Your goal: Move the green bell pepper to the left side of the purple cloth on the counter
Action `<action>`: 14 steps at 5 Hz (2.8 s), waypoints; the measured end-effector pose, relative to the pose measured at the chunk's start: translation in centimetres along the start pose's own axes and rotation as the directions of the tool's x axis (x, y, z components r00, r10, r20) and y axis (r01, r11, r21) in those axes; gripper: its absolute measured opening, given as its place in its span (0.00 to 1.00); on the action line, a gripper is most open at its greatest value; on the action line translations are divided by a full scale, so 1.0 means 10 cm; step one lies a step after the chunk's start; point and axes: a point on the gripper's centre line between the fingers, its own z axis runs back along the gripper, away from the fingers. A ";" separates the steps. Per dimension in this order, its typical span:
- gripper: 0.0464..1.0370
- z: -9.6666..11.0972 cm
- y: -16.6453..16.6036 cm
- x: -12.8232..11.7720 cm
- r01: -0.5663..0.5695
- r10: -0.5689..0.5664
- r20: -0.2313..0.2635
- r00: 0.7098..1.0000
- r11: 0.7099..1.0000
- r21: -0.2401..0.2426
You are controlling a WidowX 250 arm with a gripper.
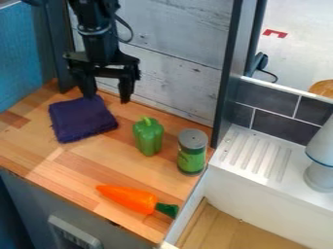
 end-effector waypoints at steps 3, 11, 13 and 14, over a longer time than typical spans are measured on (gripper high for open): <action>0.96 -0.37 -0.29 0.19 0.042 -0.043 -0.046 0.998 0.999 -0.027; 0.14 -0.48 -0.42 0.10 0.089 -0.092 -0.055 0.994 0.995 -0.053; 0.06 -0.18 0.38 0.00 -0.065 0.068 0.042 0.997 0.997 -0.049; 0.06 -0.14 0.80 -0.06 -0.172 0.176 0.046 0.983 0.982 -0.075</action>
